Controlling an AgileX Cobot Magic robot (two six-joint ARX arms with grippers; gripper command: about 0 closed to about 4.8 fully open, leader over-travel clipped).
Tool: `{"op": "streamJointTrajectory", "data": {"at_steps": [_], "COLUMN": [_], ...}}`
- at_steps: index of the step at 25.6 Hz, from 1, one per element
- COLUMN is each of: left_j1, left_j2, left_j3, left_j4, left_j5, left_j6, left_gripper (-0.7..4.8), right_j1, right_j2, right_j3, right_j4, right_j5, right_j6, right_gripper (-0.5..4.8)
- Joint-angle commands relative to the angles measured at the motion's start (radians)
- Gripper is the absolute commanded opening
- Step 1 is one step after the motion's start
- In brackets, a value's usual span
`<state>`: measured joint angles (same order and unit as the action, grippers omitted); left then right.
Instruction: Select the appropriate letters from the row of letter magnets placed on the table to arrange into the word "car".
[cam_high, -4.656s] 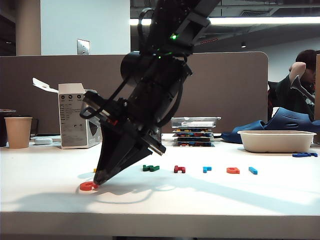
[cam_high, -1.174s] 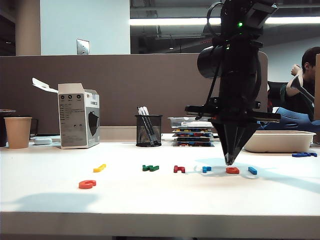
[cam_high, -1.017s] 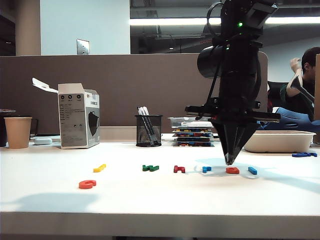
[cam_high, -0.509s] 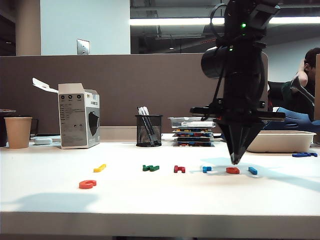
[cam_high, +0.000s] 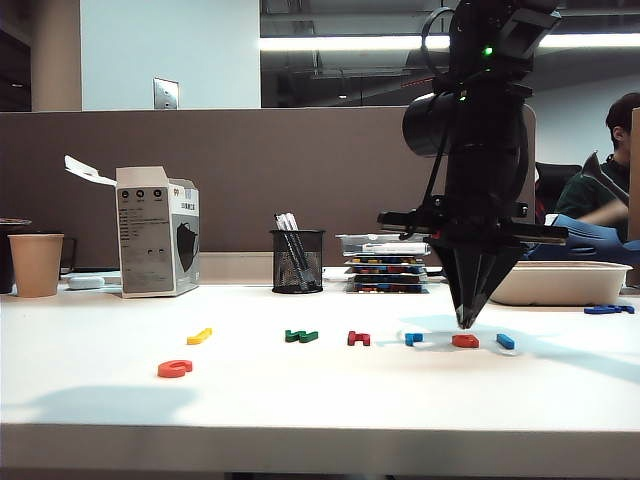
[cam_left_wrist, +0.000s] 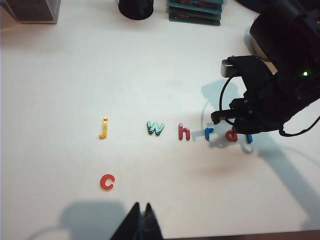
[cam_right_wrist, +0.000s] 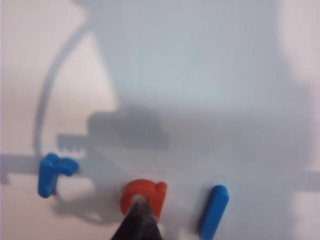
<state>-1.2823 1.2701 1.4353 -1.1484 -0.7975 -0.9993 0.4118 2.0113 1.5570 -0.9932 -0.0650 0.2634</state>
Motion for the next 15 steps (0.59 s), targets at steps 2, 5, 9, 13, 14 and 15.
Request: {"op": "streamJointTrajectory", "data": {"at_steps": [2,5,9,13,14,15], "left_j1": [0.000,0.000,0.000,0.000,0.000,0.000], "left_j2": [-0.002,-0.002,-0.002,-0.002,-0.002,-0.002], "left_j3": [0.002,0.002,0.002,0.002,0.002,0.002], "left_j4": [-0.002,-0.002,-0.002,-0.002,-0.002,-0.002], "left_j5": [-0.010,-0.010,-0.010,-0.010,-0.011,-0.011], "left_j6": [0.004,0.004,0.004,0.004,0.004,0.004], "left_gripper": [-0.05,-0.05,-0.05,-0.05,-0.05,-0.05], "right_j1": [0.000,0.000,0.000,0.000,0.000,0.000], "right_j2": [-0.003,-0.003,-0.002,0.008,0.010,0.010], "right_j3": [0.001,0.001,0.001,0.001,0.001,0.001], "right_j4": [0.004,0.003,0.003,0.002,0.002,-0.001], "right_j5": [-0.005,-0.005,-0.006,-0.008,-0.009,-0.008], "right_j6": [0.006,0.006,0.008,0.018,0.019,0.022], "right_gripper": [-0.06,-0.06,-0.06,-0.06,-0.06,-0.06]}}
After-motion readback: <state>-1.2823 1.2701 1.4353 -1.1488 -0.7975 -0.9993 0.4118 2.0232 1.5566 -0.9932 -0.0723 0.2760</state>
